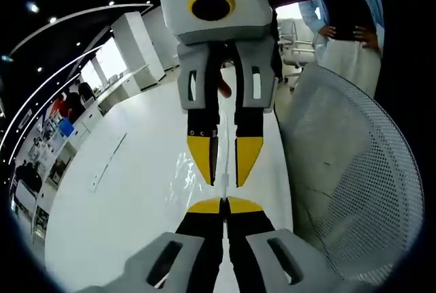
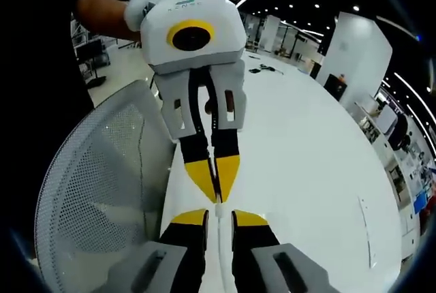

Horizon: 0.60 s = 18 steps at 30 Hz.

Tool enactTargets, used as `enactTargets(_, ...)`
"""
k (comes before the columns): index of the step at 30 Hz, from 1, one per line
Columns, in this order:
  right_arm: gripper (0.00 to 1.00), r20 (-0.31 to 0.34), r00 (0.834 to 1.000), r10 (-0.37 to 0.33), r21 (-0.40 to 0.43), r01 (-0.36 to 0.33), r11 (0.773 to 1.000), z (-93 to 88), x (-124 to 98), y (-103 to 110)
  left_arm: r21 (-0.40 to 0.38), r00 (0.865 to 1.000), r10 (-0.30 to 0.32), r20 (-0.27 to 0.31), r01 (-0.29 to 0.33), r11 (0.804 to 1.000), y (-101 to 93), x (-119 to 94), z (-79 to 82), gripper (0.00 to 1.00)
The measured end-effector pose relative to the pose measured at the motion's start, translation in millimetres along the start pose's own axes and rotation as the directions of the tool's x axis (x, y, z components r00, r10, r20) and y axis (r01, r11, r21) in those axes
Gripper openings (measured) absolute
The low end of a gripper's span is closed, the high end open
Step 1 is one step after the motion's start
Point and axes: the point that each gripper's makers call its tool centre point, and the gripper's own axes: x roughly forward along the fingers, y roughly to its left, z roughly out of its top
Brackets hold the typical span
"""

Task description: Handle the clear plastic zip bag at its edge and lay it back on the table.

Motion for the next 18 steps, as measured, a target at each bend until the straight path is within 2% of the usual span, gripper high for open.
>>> enactTargets(10,0.03,-0.003,1.000,0.011,0.013,-0.011,1.000,0.0,6.2,2.1,-0.003,1.000,-0.012,-0.011,0.012,1.000,-1.7,2.4,-5.8,0.00)
enactTargets(18,0.02,-0.014,1.000,0.023,0.015,-0.023,1.000,-3.4,9.9,5.2,-0.005,1.000,-0.019,-0.012,0.019,1.000,-5.1,4.6,-6.2,0.00)
